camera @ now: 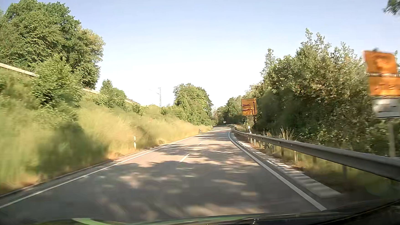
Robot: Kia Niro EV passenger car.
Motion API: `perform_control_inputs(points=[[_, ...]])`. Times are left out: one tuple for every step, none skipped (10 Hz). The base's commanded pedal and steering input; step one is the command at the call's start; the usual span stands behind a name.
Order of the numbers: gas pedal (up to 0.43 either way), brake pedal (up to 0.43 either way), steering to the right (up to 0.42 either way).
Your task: Follow the waypoints while adhering to traffic rules and regulations
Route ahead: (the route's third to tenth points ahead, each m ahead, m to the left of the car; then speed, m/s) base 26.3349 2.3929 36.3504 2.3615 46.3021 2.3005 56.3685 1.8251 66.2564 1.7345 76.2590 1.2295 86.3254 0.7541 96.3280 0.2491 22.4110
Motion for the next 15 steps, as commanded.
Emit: perform_control_inputs(points=[[0.228, 0.000, 0.000], [0.228, 0.000, 0.004], [0.228, 0.000, 0.007], [0.228, 0.000, 0.007], [0.228, 0.000, 0.007], [0.228, 0.000, 0.007], [0.228, 0.000, 0.007], [0.220, 0.000, 0.007], [0.220, 0.000, 0.006], [0.209, 0.000, 0.003], [0.209, 0.000, 0.002], [0.220, 0.000, 0.003], [0.220, 0.000, 0.006], [0.220, 0.000, 0.006], [0.228, 0.000, 0.005]])
